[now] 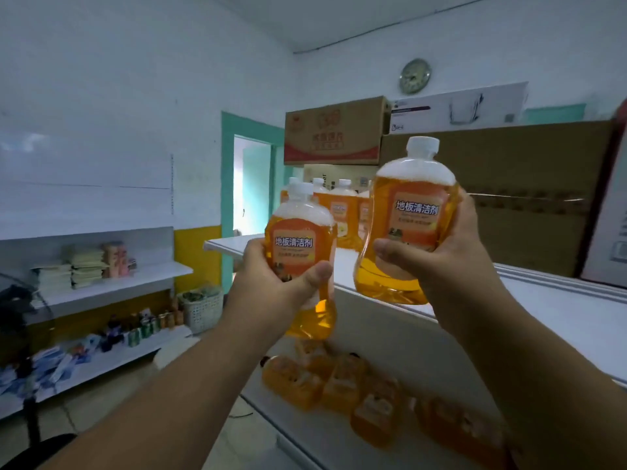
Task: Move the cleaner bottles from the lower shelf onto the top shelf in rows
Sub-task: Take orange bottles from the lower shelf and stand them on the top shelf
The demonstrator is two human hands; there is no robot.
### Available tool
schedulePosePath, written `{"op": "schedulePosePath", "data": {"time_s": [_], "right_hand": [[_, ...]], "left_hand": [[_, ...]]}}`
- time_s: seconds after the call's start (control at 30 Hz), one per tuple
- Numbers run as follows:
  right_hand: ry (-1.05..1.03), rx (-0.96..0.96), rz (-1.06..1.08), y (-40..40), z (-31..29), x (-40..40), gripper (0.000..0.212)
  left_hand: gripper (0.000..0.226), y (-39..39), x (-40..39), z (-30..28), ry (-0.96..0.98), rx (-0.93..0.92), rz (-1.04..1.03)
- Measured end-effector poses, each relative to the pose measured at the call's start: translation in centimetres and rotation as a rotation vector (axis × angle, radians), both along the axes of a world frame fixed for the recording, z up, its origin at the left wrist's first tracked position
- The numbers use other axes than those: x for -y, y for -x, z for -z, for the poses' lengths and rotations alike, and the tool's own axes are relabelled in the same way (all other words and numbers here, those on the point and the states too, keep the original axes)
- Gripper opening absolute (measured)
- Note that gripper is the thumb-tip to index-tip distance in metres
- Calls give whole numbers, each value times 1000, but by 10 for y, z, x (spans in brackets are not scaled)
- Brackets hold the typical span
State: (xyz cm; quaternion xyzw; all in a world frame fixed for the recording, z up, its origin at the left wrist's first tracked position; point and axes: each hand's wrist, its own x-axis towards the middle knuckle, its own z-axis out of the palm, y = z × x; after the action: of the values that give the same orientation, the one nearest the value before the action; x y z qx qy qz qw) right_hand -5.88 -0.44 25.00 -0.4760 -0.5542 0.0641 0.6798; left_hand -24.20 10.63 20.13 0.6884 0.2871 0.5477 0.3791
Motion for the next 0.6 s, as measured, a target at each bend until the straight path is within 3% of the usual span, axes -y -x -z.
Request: {"op": "schedulePosePath", "data": {"time_s": [0.33,0.6], "right_hand": [[32,4,512,-32,-4,-24,112],[130,21,728,-59,4,-18,112]], "left_hand": [[89,-105,-117,-44,15,-77,585],[81,-189,-120,-45,-118,-231,642]]}}
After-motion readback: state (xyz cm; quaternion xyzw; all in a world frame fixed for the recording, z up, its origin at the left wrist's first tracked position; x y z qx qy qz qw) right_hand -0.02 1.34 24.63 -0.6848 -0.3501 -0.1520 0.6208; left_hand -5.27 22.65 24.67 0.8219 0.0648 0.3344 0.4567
